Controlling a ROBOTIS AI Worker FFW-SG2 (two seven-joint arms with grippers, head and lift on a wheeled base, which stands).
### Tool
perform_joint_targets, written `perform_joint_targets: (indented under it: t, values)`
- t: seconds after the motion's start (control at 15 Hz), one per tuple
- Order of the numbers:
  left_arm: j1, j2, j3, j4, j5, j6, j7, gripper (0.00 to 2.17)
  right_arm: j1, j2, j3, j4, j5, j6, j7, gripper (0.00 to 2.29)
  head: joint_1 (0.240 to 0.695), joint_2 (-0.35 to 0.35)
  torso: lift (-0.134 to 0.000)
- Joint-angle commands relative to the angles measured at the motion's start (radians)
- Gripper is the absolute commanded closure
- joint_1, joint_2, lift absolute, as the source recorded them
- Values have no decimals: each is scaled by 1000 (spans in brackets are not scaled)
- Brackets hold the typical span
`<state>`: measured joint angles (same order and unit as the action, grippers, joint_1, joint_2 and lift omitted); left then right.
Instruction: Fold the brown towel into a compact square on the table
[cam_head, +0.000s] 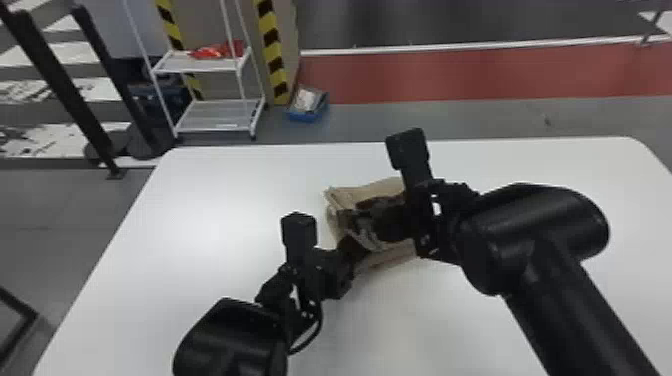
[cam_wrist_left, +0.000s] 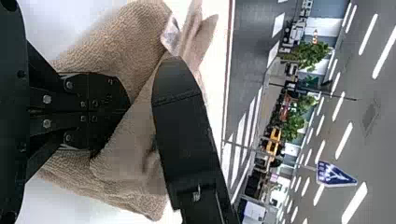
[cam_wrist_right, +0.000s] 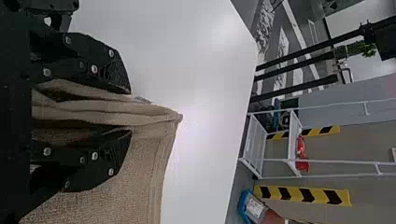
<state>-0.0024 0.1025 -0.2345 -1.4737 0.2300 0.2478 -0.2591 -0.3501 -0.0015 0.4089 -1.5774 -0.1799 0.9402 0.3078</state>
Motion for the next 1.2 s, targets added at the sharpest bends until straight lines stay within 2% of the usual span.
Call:
perform_joint_targets:
  t: [0.0,0.2,0.27,0.33,0.4,0.47,0.53,0.6,0.73,0.87,1.13]
  values:
    - [1,2,4,-7,2,0,0,2145,43,2,-33,-87,-35,35,0,83,695,129,-123]
    - [2,5,9,-7,6,0,-2,2145,121,2,-91,-231,-76,72,-9,100,695,132,-123]
    - [2,5,11,-7,6,0,-2,2145,157,2,-111,-285,-67,90,-10,421,695,133,-123]
    - [2,3,11,-7,6,0,-2,2145,181,2,-114,-329,-53,108,-12,859,695,132,-123]
    - [2,3,11,-7,6,-3,-2,2145,217,2,-147,-371,-43,127,-12,1551,695,129,-123]
    - [2,2,11,-8,6,0,-2,2145,263,2,-170,-421,-33,130,-6,1825,695,119,-123]
    - [2,2,11,-10,6,0,-2,2145,309,-17,-193,-467,-30,108,4,1939,695,111,-123]
    - [2,0,9,-11,6,0,0,2145,364,-25,-225,-526,-12,72,10,1956,695,103,-123]
    - [4,0,6,-11,6,0,1,2145,441,-26,-285,-559,14,-5,13,1956,695,65,-123]
    - [5,-1,1,-16,6,-3,4,2145,493,-26,-338,-555,19,-63,42,1956,695,32,-123]
    - [12,-1,-5,-33,6,-3,14,2145,569,-26,-380,-523,13,-140,102,1956,695,-17,-123]
